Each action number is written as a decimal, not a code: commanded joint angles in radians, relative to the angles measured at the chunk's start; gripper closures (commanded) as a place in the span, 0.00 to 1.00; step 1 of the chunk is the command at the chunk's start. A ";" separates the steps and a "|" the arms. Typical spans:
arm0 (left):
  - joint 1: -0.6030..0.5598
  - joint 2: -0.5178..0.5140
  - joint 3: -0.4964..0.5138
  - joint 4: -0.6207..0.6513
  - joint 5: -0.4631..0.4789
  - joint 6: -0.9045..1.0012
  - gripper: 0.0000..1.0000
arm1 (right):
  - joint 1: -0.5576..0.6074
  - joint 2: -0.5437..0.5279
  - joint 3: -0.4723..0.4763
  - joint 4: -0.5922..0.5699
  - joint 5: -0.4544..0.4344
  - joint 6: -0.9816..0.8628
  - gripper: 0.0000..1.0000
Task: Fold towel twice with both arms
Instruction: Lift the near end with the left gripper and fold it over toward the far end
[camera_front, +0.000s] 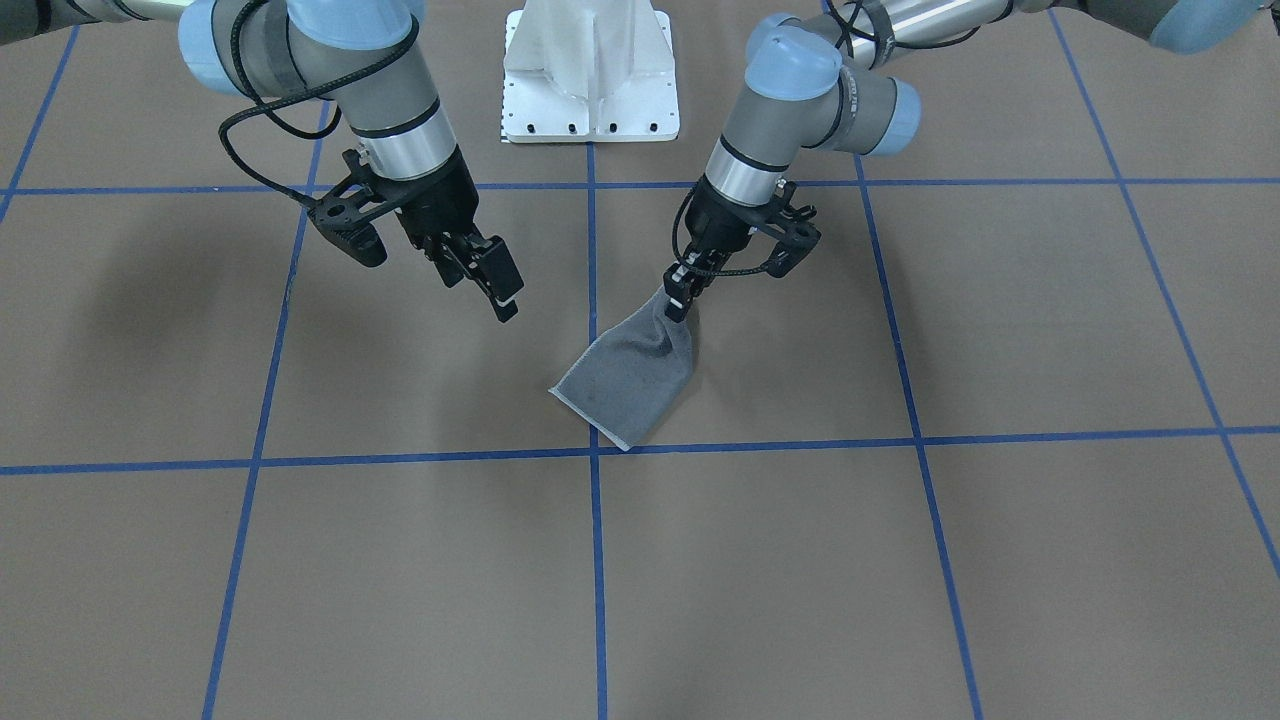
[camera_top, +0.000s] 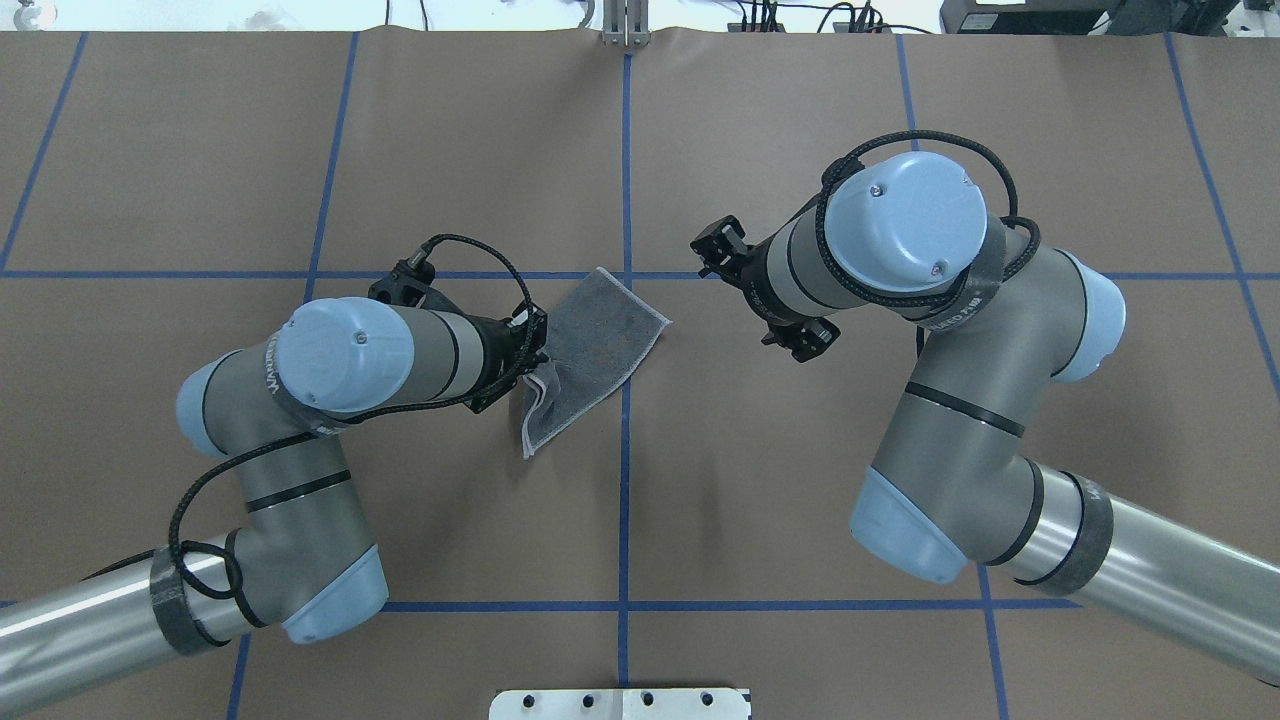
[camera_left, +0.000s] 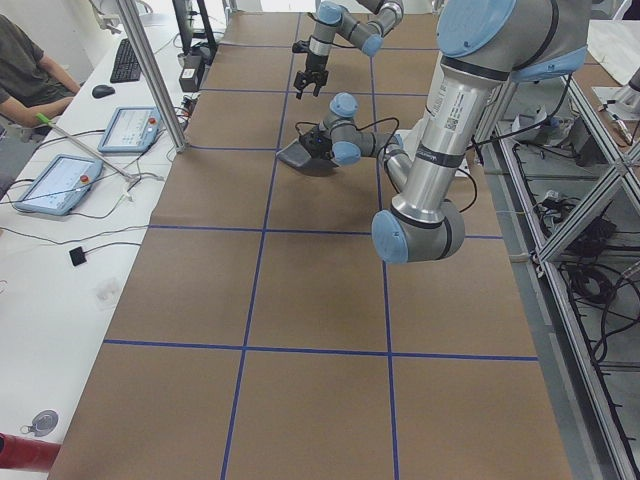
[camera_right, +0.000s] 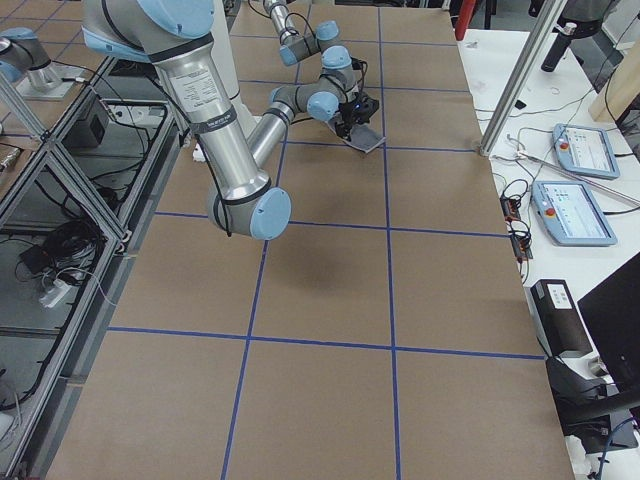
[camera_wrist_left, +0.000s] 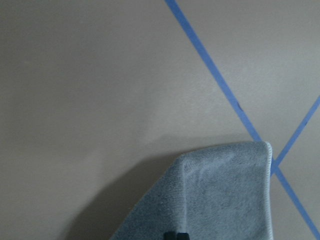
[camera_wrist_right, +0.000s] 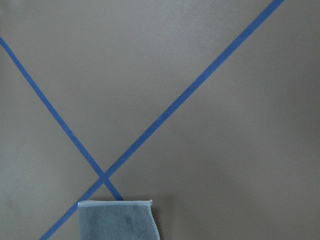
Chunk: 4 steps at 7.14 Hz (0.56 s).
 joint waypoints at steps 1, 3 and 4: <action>-0.019 -0.127 0.124 0.010 0.004 -0.010 1.00 | 0.010 -0.002 0.010 -0.021 0.003 -0.001 0.00; -0.059 -0.201 0.204 0.010 0.003 -0.008 1.00 | 0.108 -0.022 0.014 -0.023 0.123 -0.047 0.00; -0.079 -0.238 0.247 0.010 0.003 -0.008 1.00 | 0.127 -0.050 0.023 -0.021 0.139 -0.069 0.00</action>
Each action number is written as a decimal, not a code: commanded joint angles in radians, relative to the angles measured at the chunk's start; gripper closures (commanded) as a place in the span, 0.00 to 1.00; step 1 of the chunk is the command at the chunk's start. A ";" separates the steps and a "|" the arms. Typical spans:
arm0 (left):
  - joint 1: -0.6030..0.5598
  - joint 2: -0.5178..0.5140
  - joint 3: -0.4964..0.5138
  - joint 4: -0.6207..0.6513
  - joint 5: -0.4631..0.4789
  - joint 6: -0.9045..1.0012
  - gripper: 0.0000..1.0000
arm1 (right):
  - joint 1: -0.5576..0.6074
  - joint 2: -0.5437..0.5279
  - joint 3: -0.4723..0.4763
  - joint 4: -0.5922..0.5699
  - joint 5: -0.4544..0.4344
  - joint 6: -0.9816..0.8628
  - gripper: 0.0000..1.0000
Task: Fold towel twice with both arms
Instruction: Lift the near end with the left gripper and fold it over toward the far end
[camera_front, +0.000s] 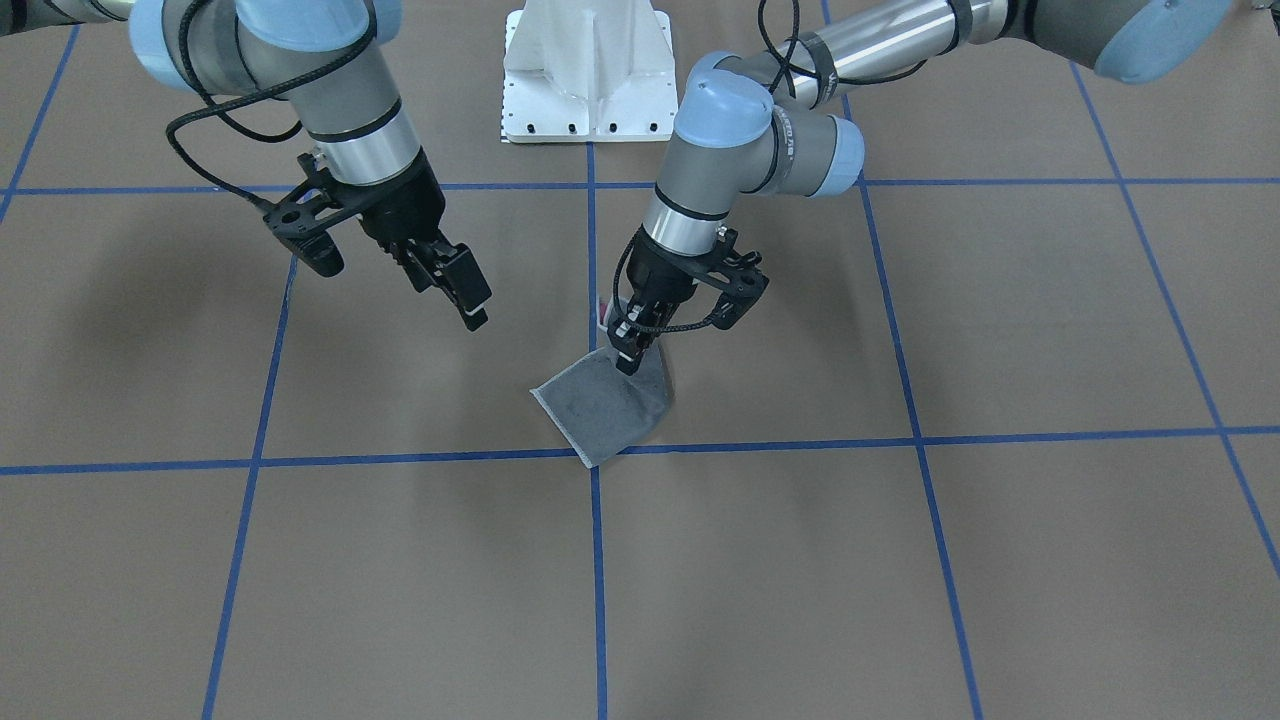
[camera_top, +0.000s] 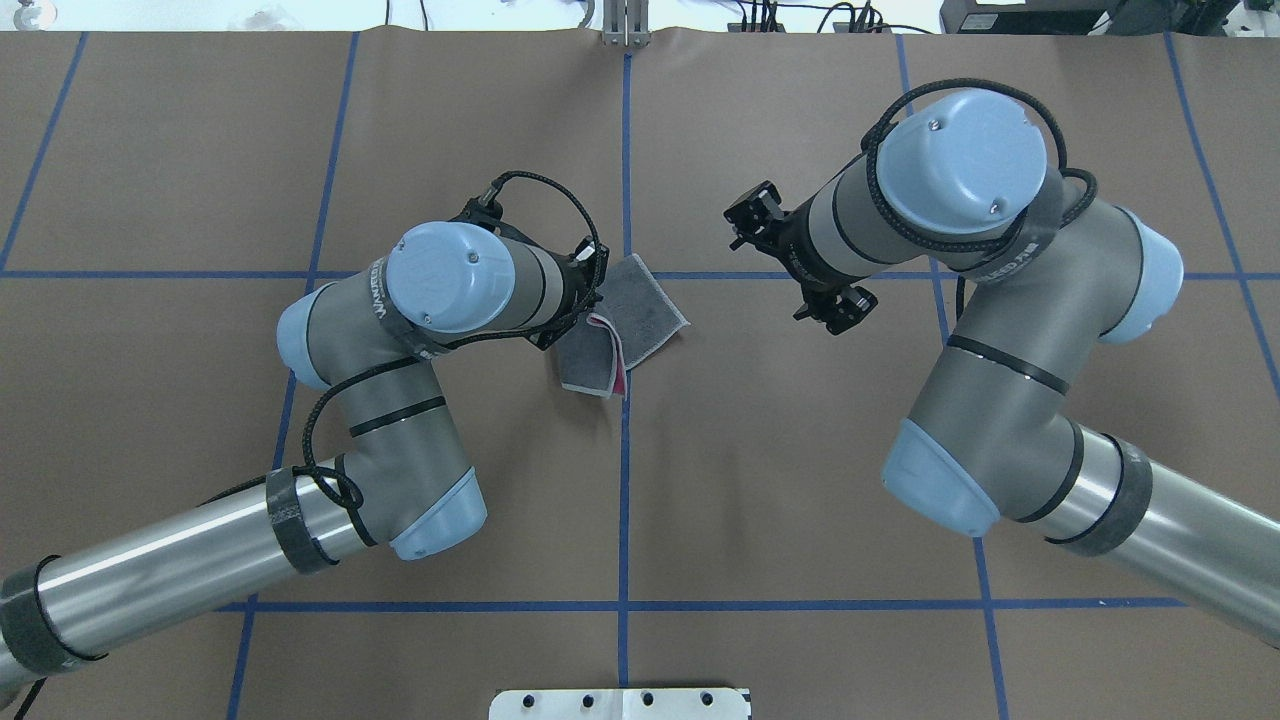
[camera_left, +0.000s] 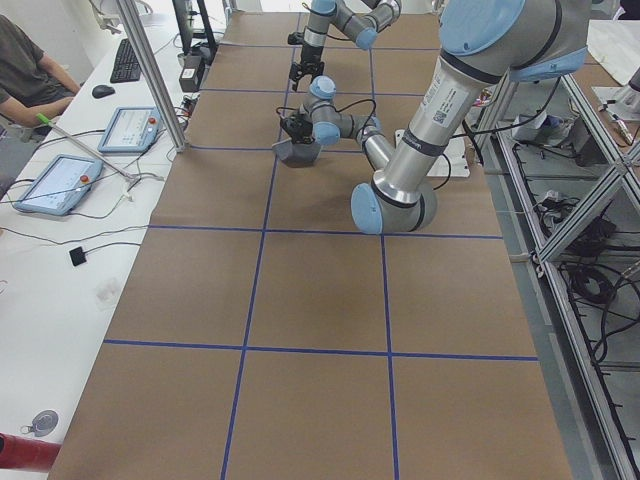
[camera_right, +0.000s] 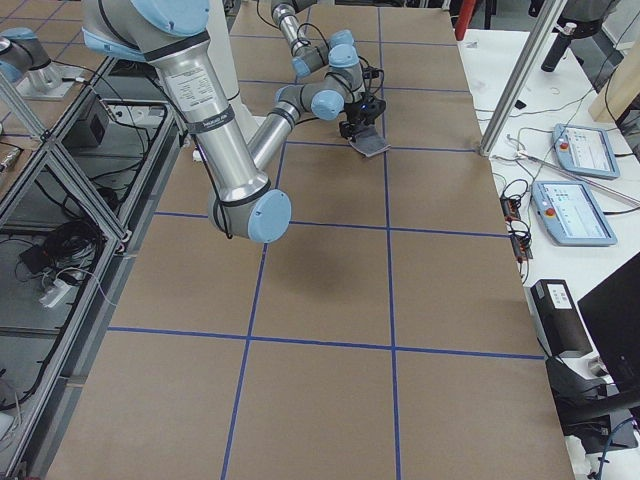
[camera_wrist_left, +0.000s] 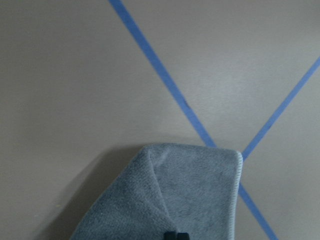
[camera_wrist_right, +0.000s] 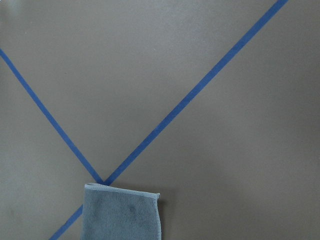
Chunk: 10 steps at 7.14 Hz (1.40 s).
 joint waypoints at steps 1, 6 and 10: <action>-0.040 -0.084 0.104 -0.002 0.000 0.000 1.00 | 0.037 -0.030 0.009 0.000 0.040 -0.033 0.00; -0.041 -0.192 0.268 -0.016 0.004 -0.001 1.00 | 0.037 -0.033 0.009 0.000 0.040 -0.036 0.00; -0.047 -0.255 0.368 -0.069 0.030 -0.001 0.00 | 0.037 -0.039 0.009 -0.001 0.039 -0.040 0.00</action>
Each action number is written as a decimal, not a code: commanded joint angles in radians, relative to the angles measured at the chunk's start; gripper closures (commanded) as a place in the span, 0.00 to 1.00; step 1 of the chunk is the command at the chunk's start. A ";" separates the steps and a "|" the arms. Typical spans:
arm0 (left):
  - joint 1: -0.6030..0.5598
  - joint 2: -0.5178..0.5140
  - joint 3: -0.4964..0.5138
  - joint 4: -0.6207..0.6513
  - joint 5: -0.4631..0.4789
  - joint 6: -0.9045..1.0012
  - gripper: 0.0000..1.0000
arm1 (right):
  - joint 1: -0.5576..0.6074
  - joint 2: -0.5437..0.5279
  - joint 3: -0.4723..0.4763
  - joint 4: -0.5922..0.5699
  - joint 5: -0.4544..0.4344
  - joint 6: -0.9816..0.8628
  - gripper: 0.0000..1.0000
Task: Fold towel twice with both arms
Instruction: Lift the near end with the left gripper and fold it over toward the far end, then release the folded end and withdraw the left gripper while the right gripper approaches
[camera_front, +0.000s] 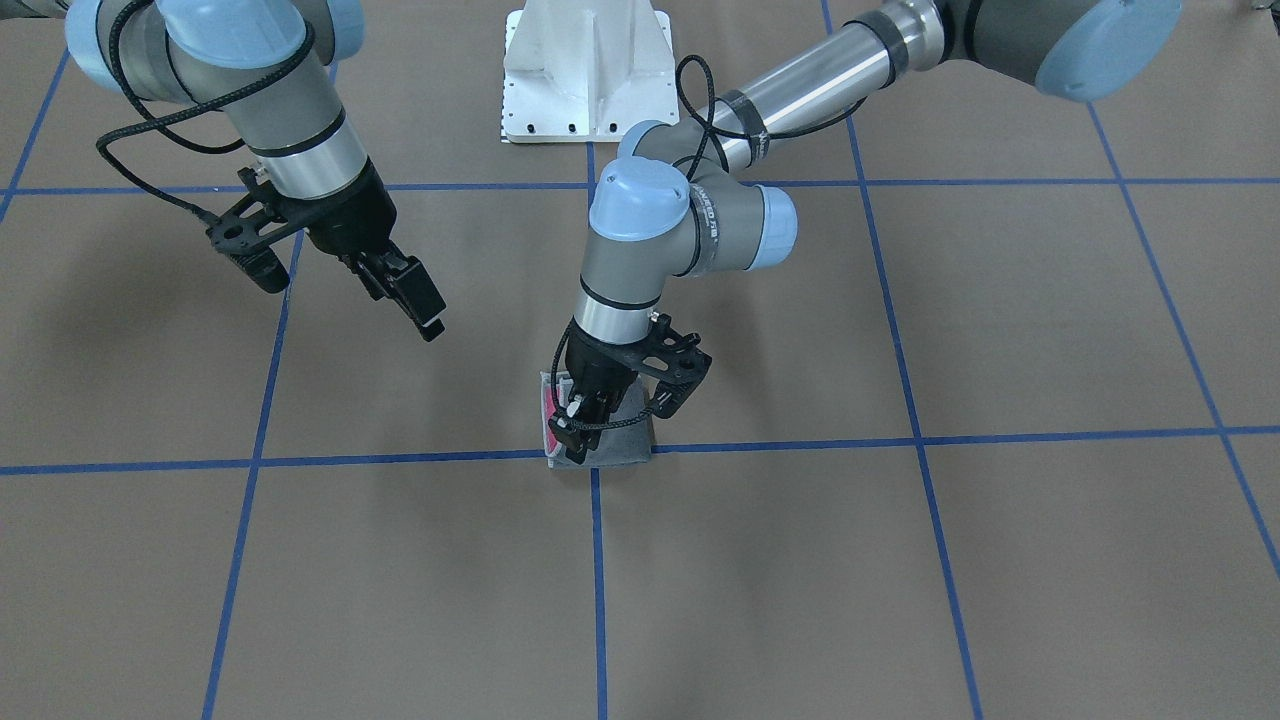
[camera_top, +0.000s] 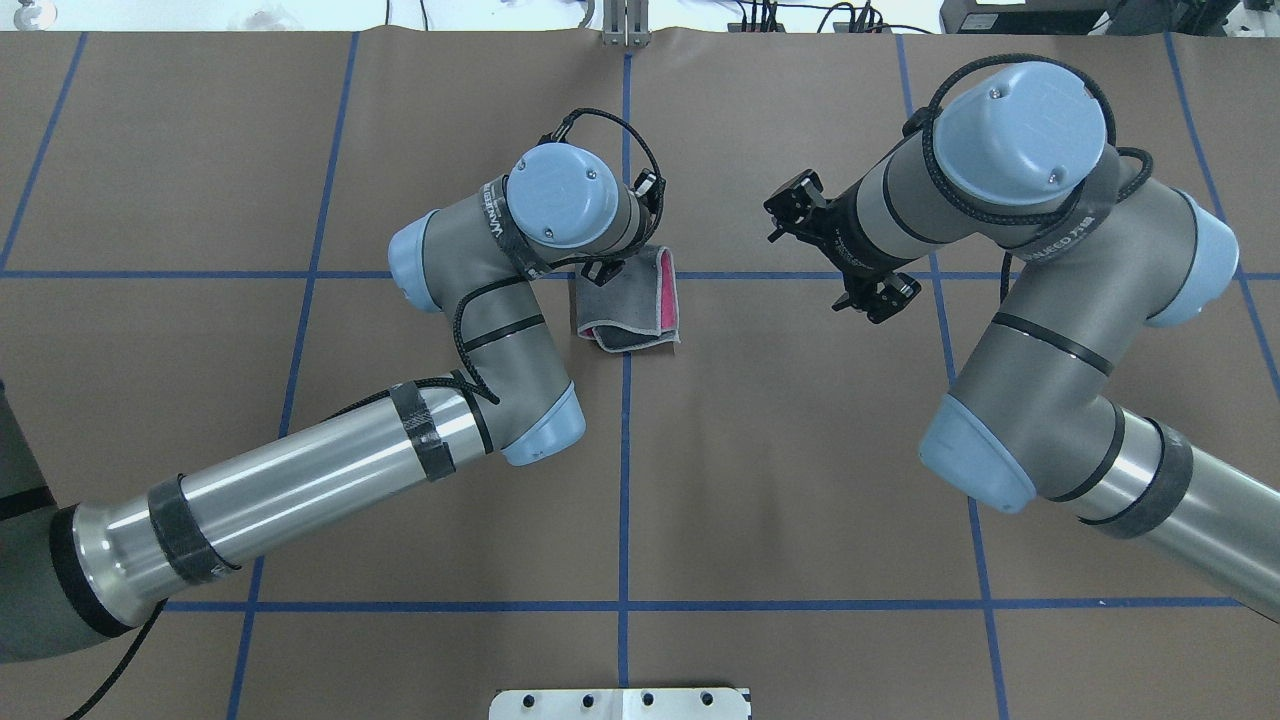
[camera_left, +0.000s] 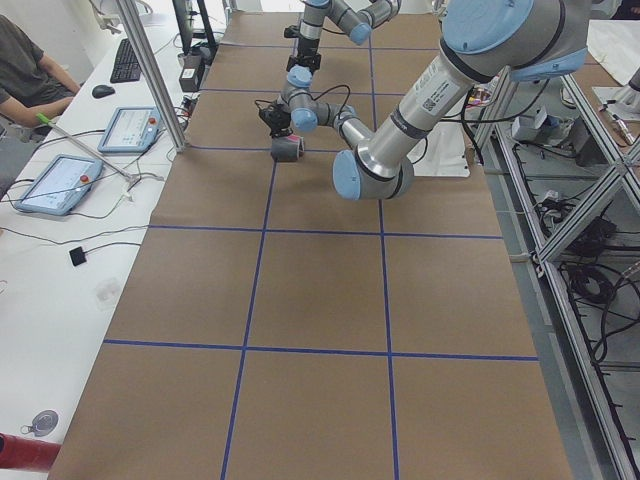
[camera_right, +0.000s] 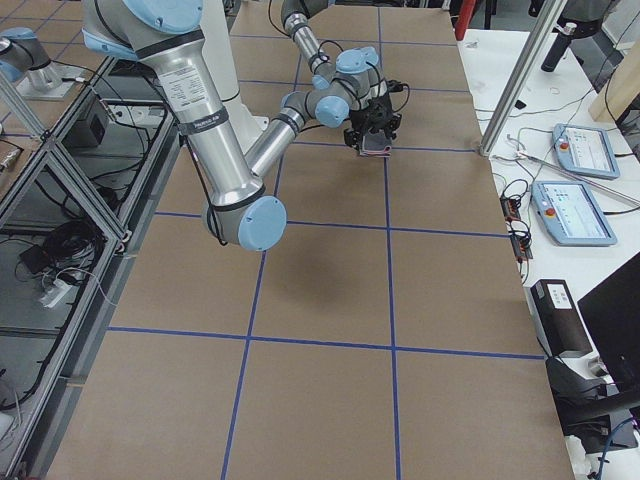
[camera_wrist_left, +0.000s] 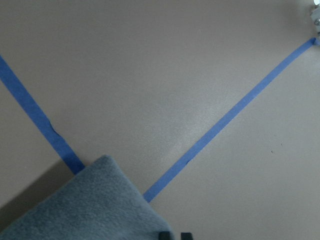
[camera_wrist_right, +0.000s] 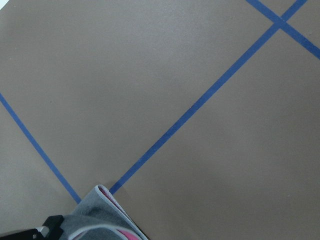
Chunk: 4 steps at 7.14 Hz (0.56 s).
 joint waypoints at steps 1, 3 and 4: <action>-0.021 -0.019 0.012 -0.010 0.013 0.004 0.00 | 0.001 -0.001 0.003 -0.001 0.000 -0.001 0.00; -0.032 -0.025 -0.052 0.013 -0.062 0.006 0.00 | -0.028 0.009 -0.004 0.002 -0.023 0.002 0.00; -0.045 -0.010 -0.123 0.072 -0.105 0.009 0.00 | -0.042 0.015 -0.013 0.011 -0.023 0.009 0.00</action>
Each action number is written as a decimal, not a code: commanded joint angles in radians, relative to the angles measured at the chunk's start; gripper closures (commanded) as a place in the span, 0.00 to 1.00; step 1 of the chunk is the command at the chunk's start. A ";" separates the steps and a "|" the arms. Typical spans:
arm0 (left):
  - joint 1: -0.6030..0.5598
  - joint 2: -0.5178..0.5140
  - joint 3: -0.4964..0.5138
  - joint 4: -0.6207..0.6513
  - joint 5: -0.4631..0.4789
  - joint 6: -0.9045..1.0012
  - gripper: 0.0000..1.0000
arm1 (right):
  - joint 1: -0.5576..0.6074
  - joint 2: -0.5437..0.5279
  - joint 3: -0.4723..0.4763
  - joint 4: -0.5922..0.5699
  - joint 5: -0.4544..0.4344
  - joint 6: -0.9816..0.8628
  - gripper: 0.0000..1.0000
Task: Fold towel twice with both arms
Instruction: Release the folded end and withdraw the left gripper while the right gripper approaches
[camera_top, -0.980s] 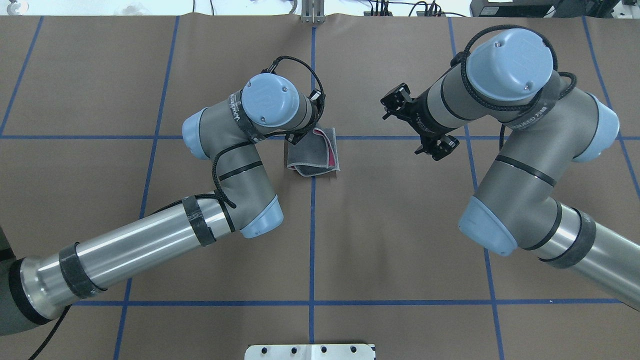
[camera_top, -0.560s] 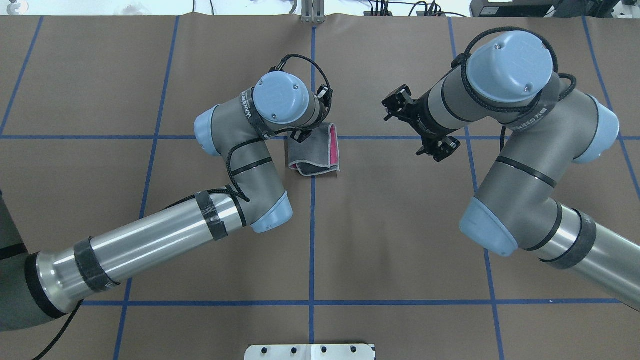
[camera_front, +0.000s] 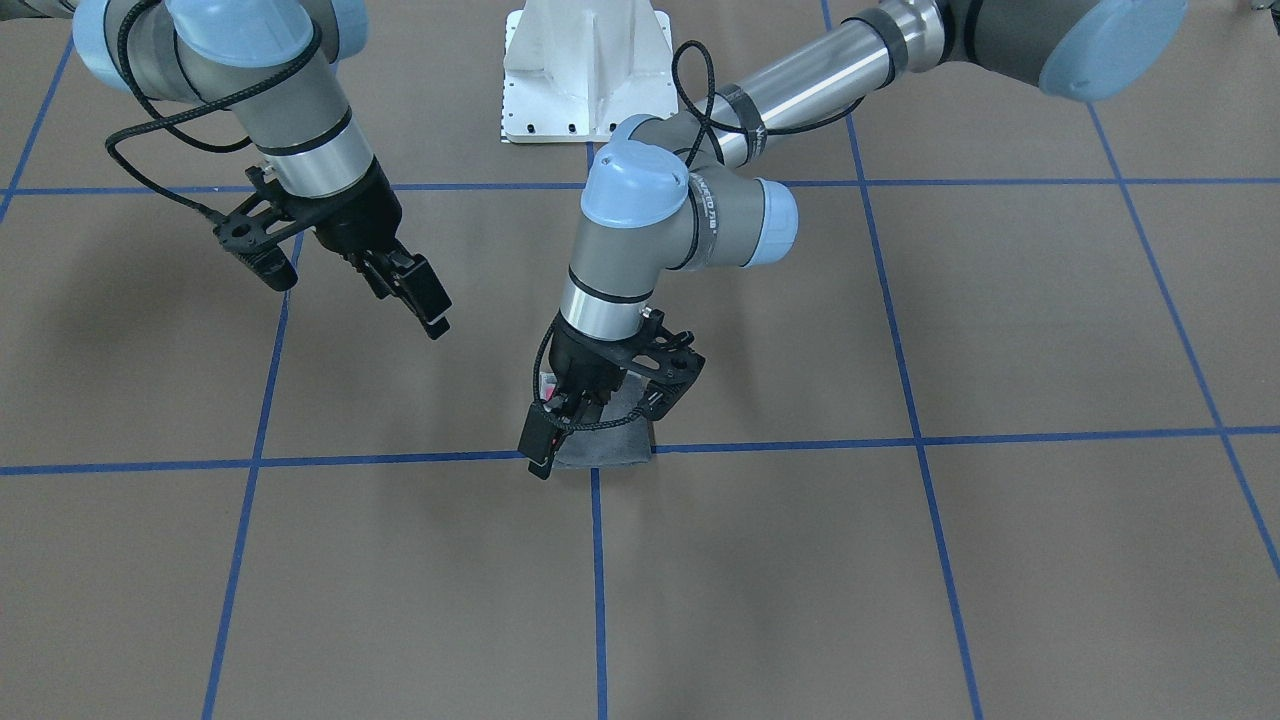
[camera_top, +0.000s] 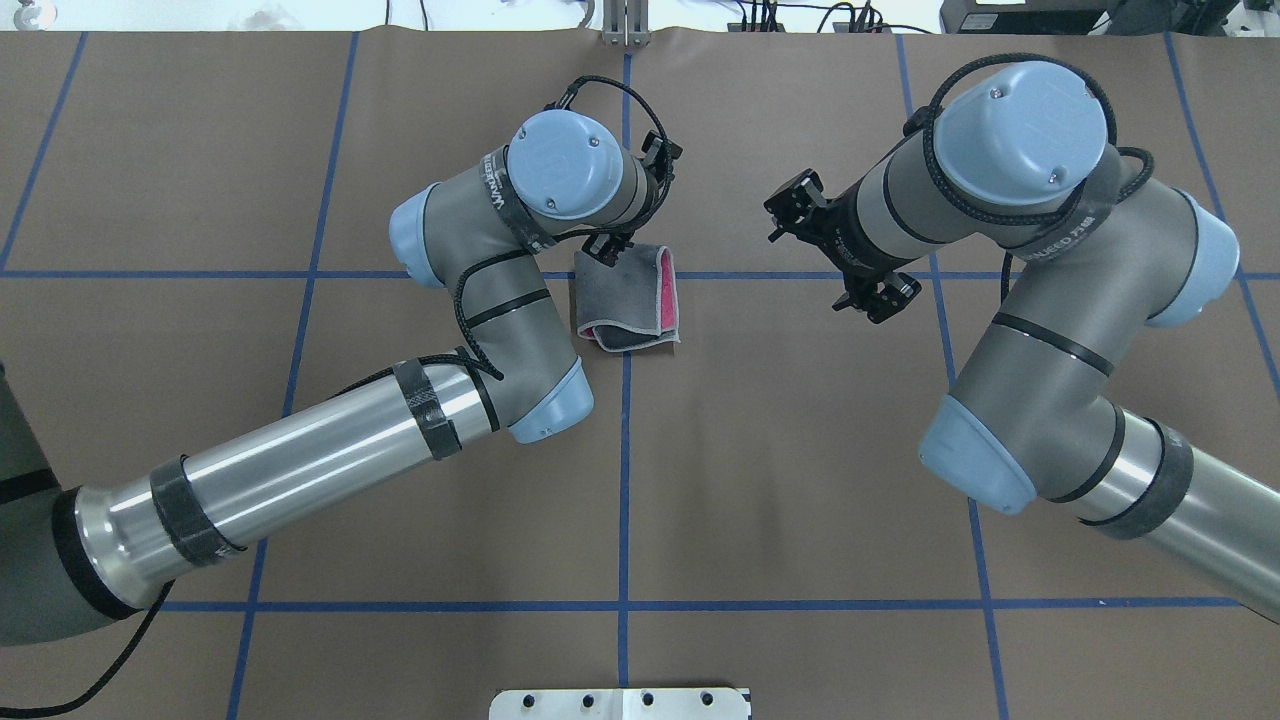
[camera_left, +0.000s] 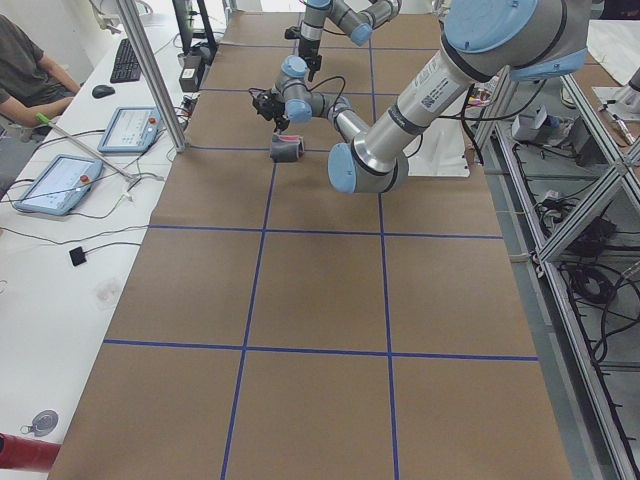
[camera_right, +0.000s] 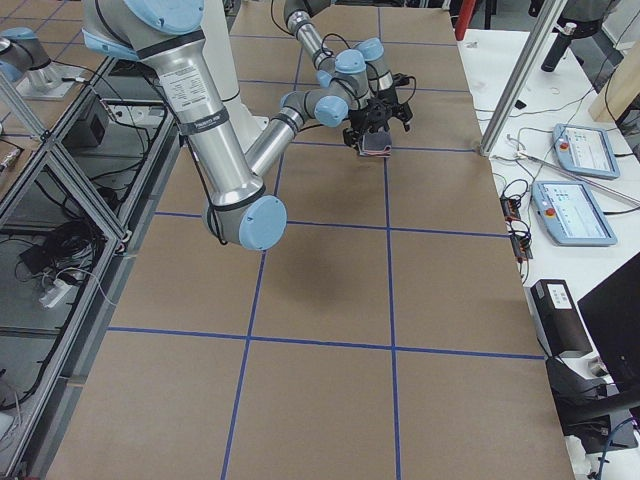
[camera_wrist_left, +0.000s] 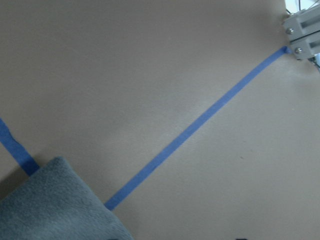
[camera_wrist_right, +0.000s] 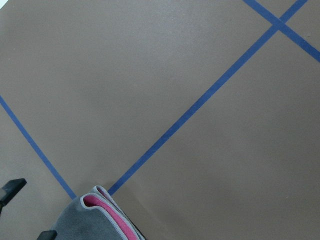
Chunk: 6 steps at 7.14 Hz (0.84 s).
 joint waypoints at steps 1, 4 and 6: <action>-0.023 0.087 -0.179 0.094 -0.085 0.012 0.00 | -0.036 0.020 -0.033 0.012 -0.009 0.017 0.00; -0.129 0.361 -0.442 0.097 -0.259 0.105 0.00 | -0.113 0.136 -0.252 0.187 -0.109 0.173 0.00; -0.178 0.477 -0.533 0.097 -0.328 0.173 0.00 | -0.133 0.237 -0.396 0.247 -0.155 0.241 0.02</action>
